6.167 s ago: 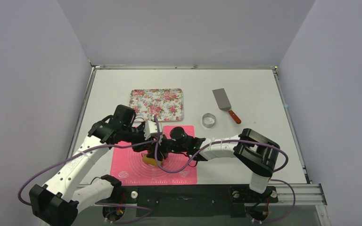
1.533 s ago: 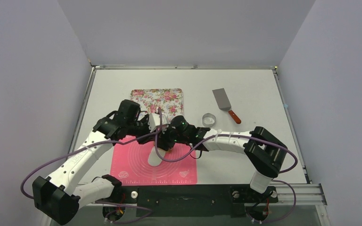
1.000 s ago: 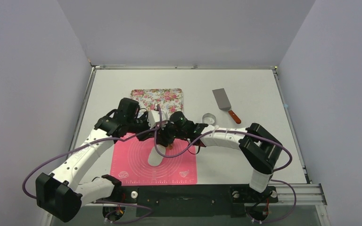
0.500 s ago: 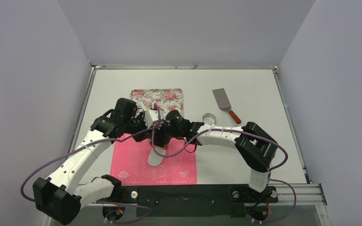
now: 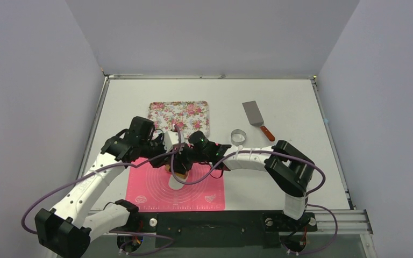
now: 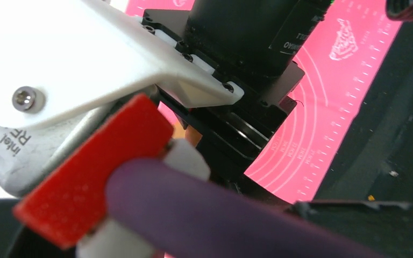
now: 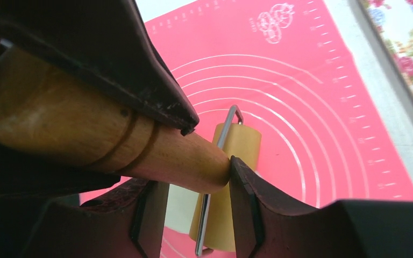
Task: Roll out the dumpling wrappers from the dough
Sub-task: Flatten out the dough on the work surface.
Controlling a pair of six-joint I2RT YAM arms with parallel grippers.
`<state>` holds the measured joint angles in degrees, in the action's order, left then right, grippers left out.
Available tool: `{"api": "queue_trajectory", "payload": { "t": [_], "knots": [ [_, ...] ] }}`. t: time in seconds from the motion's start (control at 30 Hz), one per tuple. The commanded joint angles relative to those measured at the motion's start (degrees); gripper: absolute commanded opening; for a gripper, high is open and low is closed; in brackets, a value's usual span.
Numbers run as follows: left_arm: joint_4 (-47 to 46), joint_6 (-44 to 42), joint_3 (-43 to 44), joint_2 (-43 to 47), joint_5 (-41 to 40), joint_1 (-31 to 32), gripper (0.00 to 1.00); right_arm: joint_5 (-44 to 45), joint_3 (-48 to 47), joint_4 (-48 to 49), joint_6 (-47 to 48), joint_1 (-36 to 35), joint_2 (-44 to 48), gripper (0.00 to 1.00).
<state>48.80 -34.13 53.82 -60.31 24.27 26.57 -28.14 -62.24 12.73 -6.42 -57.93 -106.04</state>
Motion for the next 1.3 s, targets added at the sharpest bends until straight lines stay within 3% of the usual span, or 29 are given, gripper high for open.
{"api": "queue_trajectory", "payload": {
  "t": [0.0, 0.43, 0.77, 1.27],
  "knots": [
    [5.54, -4.07, -1.3, -0.61, 20.04, 6.0, 0.0, 0.95, 2.38, -4.18, -5.86, -5.59, -1.27, 0.0],
    [10.61, -4.36, 1.8, -0.44, 25.58, 9.25, 0.0, -2.94, 5.45, -1.65, -8.76, -8.63, 1.66, 0.0],
    [9.85, -4.06, 3.8, 0.05, 24.65, 9.36, 0.0, 8.03, 3.32, -6.55, -5.74, -8.34, 7.71, 0.0],
    [5.03, -2.48, 3.01, -0.57, 23.24, 9.37, 0.0, 12.03, 5.45, -3.17, -6.93, -6.22, 9.9, 0.0]
  ]
}}
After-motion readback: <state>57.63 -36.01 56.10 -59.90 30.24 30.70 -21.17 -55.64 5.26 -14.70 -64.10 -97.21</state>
